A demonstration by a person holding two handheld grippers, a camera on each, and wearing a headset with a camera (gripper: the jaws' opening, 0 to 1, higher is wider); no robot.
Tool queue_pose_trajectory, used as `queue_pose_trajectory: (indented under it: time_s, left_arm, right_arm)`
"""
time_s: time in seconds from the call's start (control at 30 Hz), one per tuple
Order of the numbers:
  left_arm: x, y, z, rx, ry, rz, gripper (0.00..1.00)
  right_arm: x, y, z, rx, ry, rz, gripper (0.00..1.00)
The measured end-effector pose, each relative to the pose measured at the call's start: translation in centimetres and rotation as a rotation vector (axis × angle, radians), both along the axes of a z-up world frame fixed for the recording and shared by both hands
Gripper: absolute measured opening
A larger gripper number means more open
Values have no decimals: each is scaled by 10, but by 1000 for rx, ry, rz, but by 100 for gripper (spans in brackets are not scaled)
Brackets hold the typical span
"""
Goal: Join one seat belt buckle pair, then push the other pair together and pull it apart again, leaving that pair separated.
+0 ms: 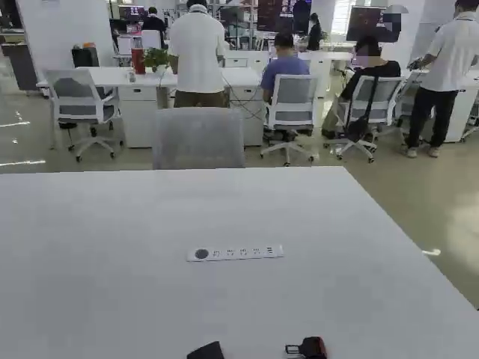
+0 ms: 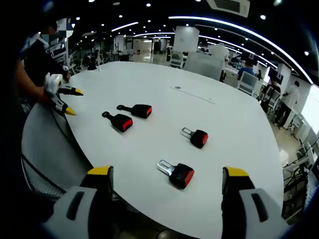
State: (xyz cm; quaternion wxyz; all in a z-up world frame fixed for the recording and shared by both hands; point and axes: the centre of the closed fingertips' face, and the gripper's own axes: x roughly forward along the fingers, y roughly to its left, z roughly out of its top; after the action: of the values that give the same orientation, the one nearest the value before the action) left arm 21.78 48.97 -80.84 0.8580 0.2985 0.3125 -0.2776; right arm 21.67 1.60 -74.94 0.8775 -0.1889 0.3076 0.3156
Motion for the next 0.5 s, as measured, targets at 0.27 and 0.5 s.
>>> queue_pose_trajectory:
  time_s: [0.27, 0.5]
  left_arm:
    - [1, 2, 7, 60, -4, 0, 70]
    - [-5, -4, -1, 78, 31, -24, 72]
  right_arm:
    - [11, 3, -1, 51, 23, 17, 90]
    - [16, 24, -1, 70, -3, 17, 89]
